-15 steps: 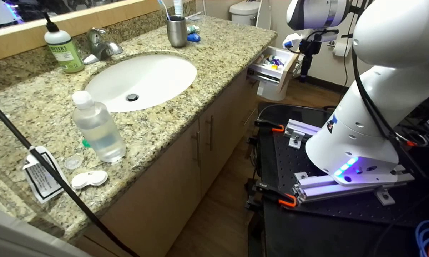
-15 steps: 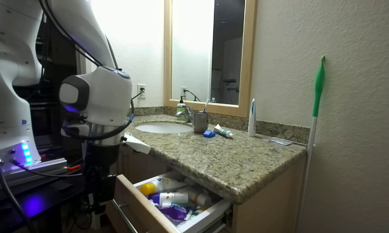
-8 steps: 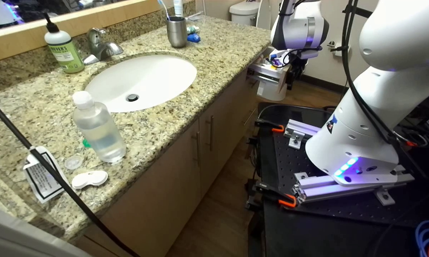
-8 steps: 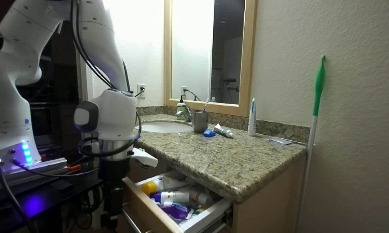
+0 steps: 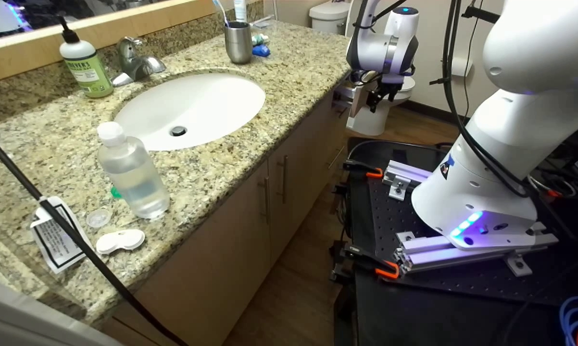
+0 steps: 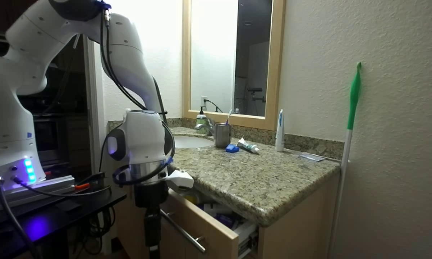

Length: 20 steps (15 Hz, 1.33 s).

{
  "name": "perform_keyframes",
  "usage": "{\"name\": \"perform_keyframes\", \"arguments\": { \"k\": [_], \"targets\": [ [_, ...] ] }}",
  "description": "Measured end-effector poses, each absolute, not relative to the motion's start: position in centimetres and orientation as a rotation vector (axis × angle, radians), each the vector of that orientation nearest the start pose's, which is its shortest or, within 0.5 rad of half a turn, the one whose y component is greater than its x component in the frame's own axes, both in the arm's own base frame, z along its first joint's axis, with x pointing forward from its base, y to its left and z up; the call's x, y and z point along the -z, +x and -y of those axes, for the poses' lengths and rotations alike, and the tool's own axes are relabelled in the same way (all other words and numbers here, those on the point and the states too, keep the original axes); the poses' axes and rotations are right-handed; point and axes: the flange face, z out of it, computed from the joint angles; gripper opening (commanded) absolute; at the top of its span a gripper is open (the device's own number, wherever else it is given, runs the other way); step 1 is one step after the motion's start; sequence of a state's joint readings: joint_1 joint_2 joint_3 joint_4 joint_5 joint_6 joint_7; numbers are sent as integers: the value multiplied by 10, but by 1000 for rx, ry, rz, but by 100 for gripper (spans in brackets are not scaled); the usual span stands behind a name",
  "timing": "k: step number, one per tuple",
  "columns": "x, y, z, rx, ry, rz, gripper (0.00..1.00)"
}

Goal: Close the drawer

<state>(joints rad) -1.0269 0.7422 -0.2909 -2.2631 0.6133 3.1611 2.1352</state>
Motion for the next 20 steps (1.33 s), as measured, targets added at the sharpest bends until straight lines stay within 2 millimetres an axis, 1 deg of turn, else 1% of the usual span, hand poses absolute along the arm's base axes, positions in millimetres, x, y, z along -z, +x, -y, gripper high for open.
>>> {"name": "perform_keyframes", "arguments": {
  "k": [2,4,7,8,9,10,13,15,16,17,18,20],
  "targets": [
    [-74,70,506,483,1295,-2821,100],
    [-77,73,500,553,1299,-2769,100],
    [-86,77,488,627,1284,-2701,100],
    [-92,78,489,630,1269,-2693,100],
    [-105,82,493,643,1253,-2675,100],
    [-126,81,505,692,1252,-2631,100],
    [-199,78,543,839,1248,-2474,100],
    [-245,78,565,916,1248,-2360,100],
    [-262,80,570,927,1242,-2324,100],
    [-268,82,569,900,1222,-2325,100],
    [-265,85,564,841,1193,-2358,100],
    [-248,89,553,701,1146,-2438,100]
  ]
}}
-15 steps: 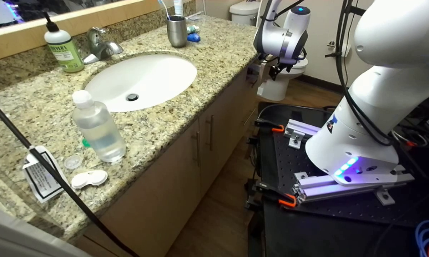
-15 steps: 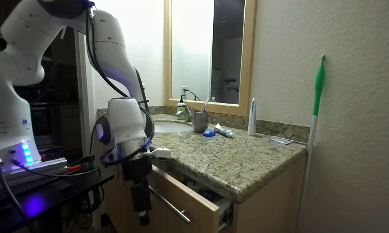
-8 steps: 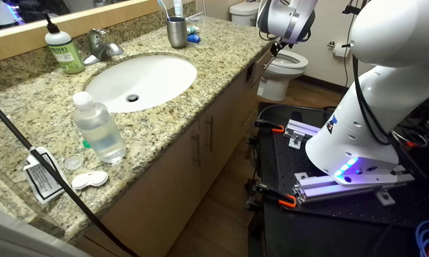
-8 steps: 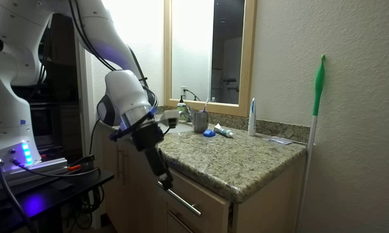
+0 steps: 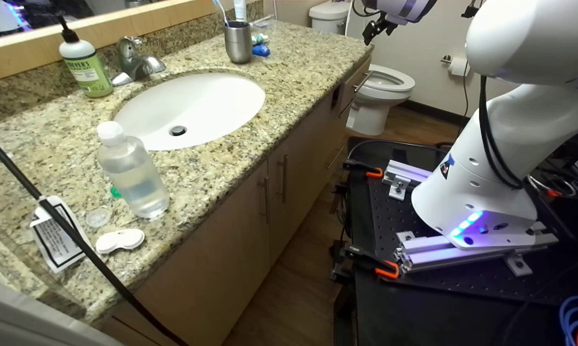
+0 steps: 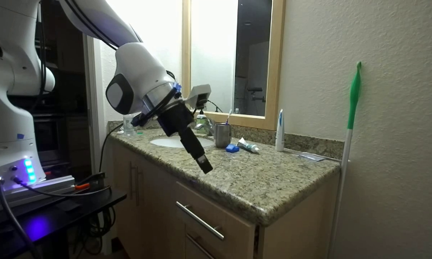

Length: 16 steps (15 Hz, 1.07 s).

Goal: Close the drawer

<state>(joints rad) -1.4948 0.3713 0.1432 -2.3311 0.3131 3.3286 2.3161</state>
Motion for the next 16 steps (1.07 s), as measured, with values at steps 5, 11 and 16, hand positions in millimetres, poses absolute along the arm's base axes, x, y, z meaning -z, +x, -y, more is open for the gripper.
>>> {"name": "perform_keyframes", "arguments": {
  "k": [5,11,16],
  "targets": [
    [-176,75,523,316,1104,-2612,100],
    [-156,68,516,223,1120,-2636,100],
    [-117,77,512,375,1161,-2640,100]
  ]
}}
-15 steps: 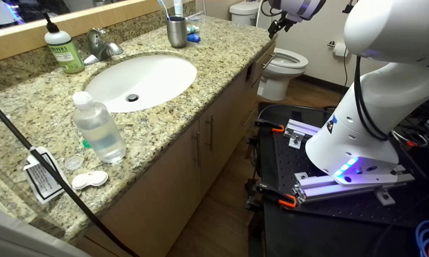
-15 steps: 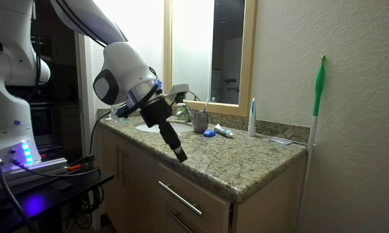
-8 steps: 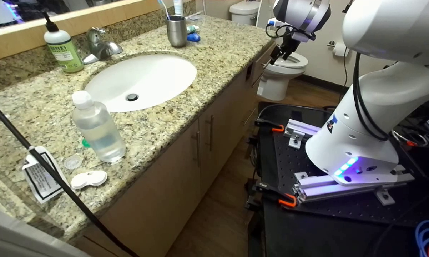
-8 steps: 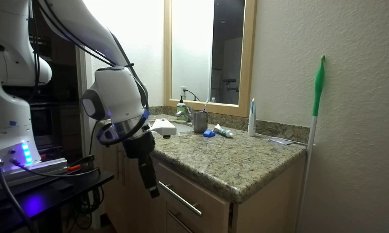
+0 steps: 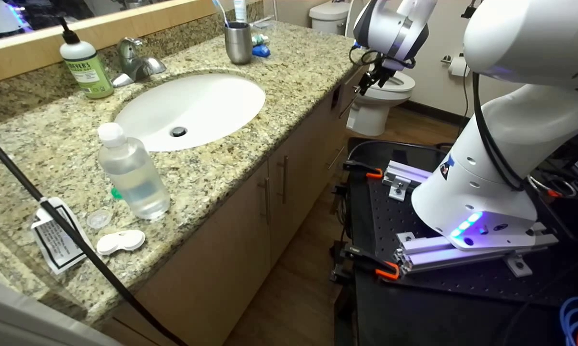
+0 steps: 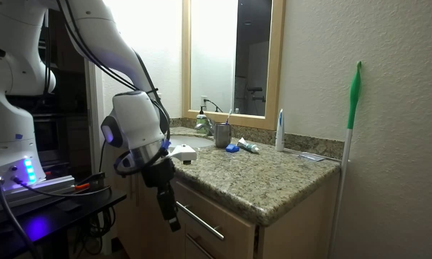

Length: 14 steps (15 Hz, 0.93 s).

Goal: Close the drawer

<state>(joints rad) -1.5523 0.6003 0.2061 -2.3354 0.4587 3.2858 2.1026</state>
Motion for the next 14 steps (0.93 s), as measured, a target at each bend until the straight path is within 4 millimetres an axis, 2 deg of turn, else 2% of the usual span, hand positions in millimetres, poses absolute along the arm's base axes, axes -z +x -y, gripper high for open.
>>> {"name": "perform_keyframes", "arguments": {
  "k": [2,4,8,11,12,14],
  "targets": [
    [-103,84,513,459,1163,-2593,100],
    [-101,87,522,528,1143,-2542,100],
    [-127,73,561,590,1086,-2483,100],
    [-127,78,549,423,1049,-2534,100],
    [-133,79,544,347,1022,-2552,100],
    [-158,76,541,213,942,-2573,100]
  ]
}}
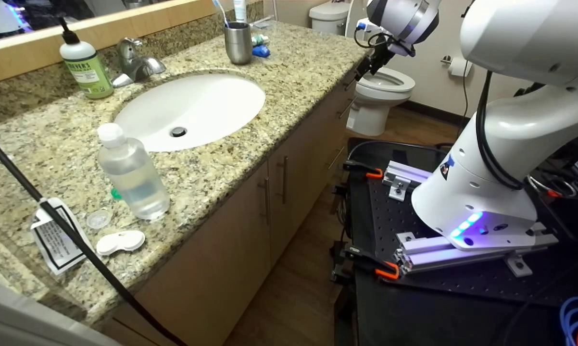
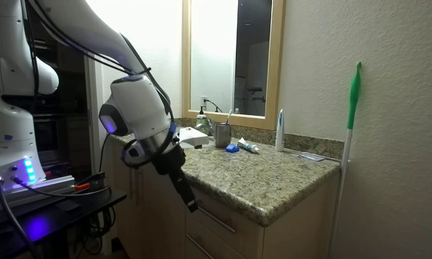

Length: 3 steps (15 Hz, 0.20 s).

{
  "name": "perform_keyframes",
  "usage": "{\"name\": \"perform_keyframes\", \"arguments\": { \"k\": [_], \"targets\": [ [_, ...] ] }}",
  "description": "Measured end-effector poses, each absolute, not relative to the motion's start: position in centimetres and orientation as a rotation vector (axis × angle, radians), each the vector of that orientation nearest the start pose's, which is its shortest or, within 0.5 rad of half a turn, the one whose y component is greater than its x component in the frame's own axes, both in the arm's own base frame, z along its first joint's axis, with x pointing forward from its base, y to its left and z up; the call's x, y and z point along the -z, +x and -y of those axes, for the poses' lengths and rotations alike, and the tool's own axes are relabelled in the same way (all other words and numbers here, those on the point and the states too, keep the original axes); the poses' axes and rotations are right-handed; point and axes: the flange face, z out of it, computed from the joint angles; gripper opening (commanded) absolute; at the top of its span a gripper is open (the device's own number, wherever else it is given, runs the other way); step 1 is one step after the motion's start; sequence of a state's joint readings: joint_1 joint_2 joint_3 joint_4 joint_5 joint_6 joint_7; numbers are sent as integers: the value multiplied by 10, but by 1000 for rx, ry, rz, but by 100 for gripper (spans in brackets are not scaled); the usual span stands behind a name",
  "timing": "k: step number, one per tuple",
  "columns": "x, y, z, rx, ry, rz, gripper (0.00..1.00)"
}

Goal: Close the drawer

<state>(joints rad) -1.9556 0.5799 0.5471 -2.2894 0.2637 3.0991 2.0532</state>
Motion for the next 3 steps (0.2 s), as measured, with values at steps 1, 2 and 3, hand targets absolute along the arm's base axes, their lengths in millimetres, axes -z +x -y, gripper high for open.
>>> {"name": "perform_keyframes", "arguments": {
  "k": [1,2,3],
  "targets": [
    [-173,74,540,151,896,-2584,100],
    [-187,72,540,96,860,-2591,100],
    [-197,67,543,89,868,-2580,100]
  ]
}}
